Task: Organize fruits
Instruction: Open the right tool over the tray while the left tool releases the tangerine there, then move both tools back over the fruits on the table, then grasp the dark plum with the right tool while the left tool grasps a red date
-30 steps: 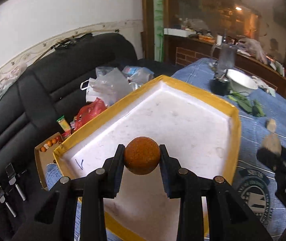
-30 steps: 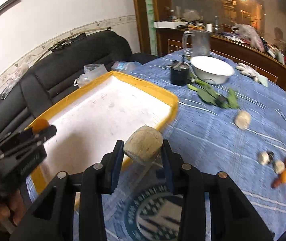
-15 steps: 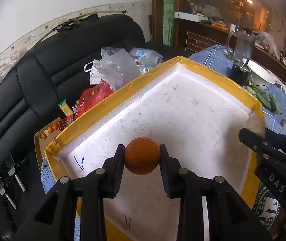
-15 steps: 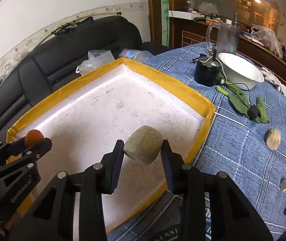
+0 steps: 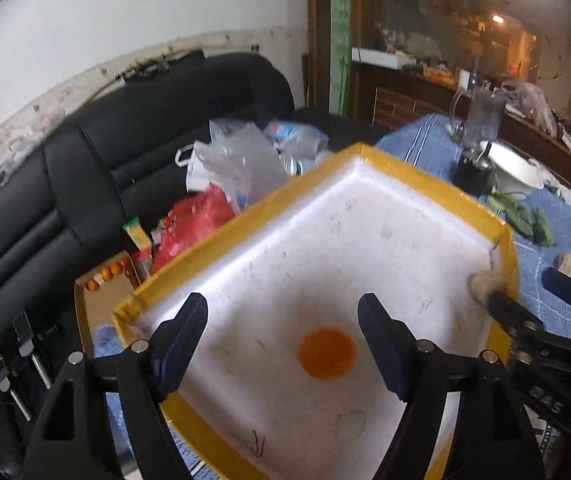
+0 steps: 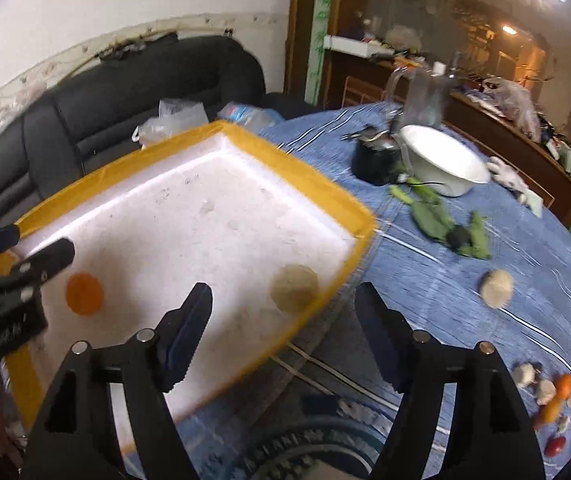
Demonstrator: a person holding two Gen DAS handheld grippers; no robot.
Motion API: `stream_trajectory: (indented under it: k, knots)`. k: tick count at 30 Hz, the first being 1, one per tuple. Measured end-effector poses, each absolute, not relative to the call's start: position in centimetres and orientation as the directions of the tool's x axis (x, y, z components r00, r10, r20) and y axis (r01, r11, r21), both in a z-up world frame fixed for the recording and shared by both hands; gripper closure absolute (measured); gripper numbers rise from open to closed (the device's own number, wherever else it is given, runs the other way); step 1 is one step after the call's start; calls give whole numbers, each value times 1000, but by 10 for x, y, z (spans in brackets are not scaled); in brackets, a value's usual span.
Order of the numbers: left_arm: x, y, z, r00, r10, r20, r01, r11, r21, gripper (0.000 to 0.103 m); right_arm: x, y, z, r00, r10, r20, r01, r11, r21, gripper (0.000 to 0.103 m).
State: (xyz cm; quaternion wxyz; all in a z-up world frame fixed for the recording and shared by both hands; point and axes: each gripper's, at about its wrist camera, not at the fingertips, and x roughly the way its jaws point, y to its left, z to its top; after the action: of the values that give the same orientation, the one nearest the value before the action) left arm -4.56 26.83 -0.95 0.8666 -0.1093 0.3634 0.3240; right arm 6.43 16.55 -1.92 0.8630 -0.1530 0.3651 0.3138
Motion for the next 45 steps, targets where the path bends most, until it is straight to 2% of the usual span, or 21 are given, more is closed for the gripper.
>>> stream_trajectory:
  k: [11,18,28,34,36,39,41,45]
  knots:
    - [-53,223,26,610,501,-613,-605,795,48,24,12,32,22,660,391,-642,-520,854,-14,15]
    - [-46,181,36,660,474,-583,-543,837,67,23,-13,-50,19,702,308,-642,-401,916,1,11]
    - [-21,109,13,688,337,-643,-370,925,88,21,-36,-166,-10,703,158,-693,-176,983,45,11]
    - [6,65,-23,643,249,-725,-244,963,114,21,-33,-188,-46,618,176,-766,-151,983,103,11]
    - [11,54,-32,629,237,-740,-214,968,128,21,-28,-182,-55,595,209,-776,-174,976,129,15]
    - [15,43,-38,622,225,-750,-181,973,143,21,-15,-173,-63,583,222,-781,-184,973,140,32]
    - [20,37,-41,616,213,-758,-166,976,139,21,1,-167,-69,570,219,-792,-174,974,145,53]
    - [35,26,-44,612,171,-773,-123,985,120,21,18,-156,-79,536,234,-811,-203,968,145,70]
